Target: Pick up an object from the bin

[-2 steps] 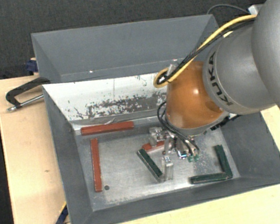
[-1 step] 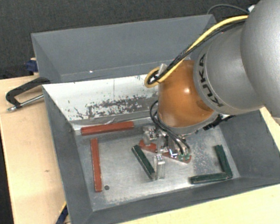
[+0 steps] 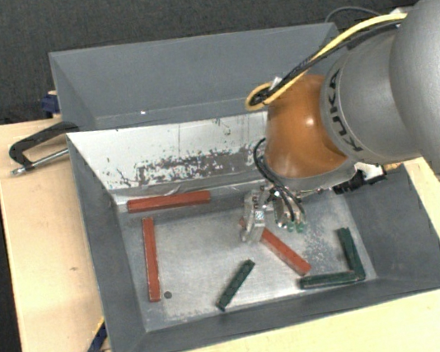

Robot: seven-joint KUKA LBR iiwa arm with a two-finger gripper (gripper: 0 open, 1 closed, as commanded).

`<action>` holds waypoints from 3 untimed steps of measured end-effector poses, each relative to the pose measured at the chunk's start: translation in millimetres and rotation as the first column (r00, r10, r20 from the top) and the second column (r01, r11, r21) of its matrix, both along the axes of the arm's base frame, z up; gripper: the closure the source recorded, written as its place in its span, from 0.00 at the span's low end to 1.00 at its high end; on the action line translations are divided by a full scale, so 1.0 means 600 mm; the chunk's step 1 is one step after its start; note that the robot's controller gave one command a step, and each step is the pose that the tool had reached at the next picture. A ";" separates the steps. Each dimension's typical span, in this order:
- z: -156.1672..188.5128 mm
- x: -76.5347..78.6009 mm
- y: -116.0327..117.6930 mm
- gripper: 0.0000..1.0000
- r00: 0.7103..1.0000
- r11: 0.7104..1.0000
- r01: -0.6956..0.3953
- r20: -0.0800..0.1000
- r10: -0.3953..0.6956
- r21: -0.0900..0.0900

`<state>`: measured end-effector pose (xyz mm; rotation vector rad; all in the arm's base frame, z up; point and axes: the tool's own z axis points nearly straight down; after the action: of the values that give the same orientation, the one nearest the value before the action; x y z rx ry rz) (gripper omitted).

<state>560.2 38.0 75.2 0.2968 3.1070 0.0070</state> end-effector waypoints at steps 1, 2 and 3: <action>-0.006 -0.007 0.000 0.00 1.000 1.000 -0.001 -0.015 0.001 -0.001; -0.006 -0.007 0.000 0.00 1.000 1.000 -0.001 -0.015 0.001 -0.001; 0.014 -0.074 -0.009 0.00 0.999 0.999 -0.045 -0.019 0.045 -0.002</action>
Offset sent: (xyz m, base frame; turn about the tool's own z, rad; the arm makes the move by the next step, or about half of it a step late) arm 0.0000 0.0000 0.0000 0.0000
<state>516.0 32.4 83.6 0.2285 3.1312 0.0018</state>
